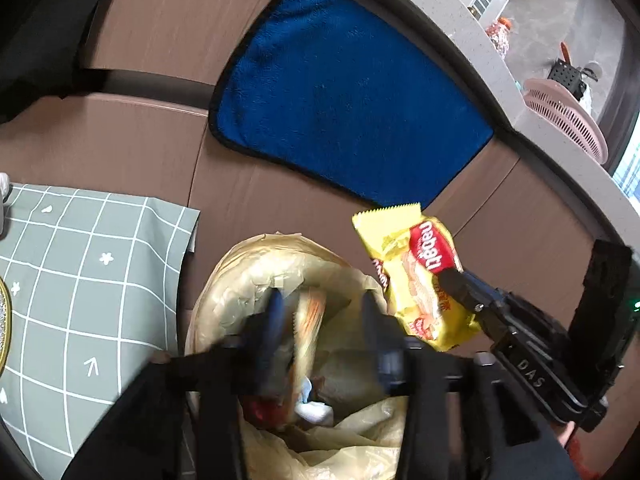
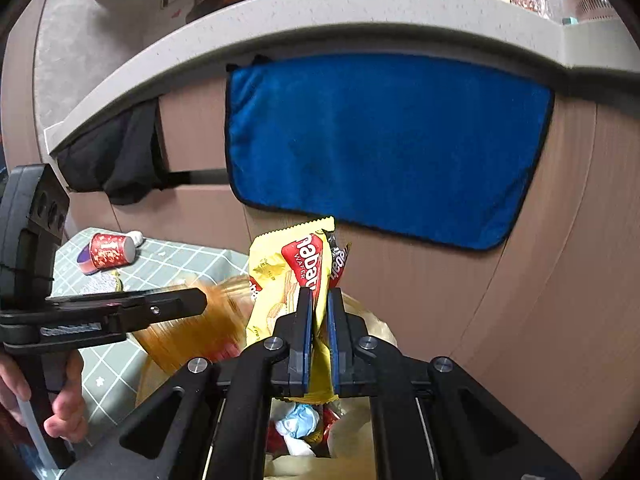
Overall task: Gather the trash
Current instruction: 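Carry the crisp bag and Nabati wrapper over the bin and release both, then move the left tool to the table and grasp the red paper cup rim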
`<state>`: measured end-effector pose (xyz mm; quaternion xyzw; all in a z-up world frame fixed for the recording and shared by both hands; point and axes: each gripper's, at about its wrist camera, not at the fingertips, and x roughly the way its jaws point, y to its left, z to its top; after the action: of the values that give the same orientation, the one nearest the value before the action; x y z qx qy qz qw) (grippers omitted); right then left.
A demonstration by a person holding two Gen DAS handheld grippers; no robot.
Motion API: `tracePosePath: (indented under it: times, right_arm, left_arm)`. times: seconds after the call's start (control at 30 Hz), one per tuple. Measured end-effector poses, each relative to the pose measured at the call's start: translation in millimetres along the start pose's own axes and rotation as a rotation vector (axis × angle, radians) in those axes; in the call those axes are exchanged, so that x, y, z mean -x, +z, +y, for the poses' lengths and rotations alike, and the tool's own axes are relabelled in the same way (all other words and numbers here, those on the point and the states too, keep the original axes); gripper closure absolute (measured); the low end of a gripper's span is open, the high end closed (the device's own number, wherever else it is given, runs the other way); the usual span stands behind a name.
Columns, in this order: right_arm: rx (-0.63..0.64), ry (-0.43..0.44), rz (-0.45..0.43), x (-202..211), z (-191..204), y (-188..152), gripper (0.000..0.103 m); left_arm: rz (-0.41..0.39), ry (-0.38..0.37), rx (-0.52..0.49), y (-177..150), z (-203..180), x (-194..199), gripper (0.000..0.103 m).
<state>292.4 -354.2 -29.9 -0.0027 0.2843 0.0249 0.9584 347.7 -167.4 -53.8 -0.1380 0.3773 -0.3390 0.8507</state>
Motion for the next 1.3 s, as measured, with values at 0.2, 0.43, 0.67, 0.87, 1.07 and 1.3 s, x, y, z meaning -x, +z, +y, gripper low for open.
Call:
tracePosePath:
  times: [0.2,0.43,0.67,0.87,1.07,1.3]
  right_arm:
    - [-0.007,0.008,0.036,-10,2,-10,0.095]
    - [-0.02,0.032,0.093,-24,9,-21,0.074]
    - [-0.007,0.03,0.073,-17,23,-13,0.067]
    - [0.025,0.058,0.015,0,51,8,0.066]
    - [0.041,0.184,-0.052,12,100,28,0.064]
    - [0.062,0.321,-0.072,-1,167,47,0.064]
  left_arm:
    - [-0.039,0.078,-0.002,6,12,21,0.057]
    - [-0.107,0.223,-0.034,4,34,68,0.057]
    - [-0.149,0.32,-0.006,1,73,121,0.057]
    - [-0.206,0.391,0.024,-4,103,166,0.057]
    - [-0.294,0.479,0.062,-7,135,221,0.057]
    - [-0.357,0.554,0.138,-13,183,264,0.057]
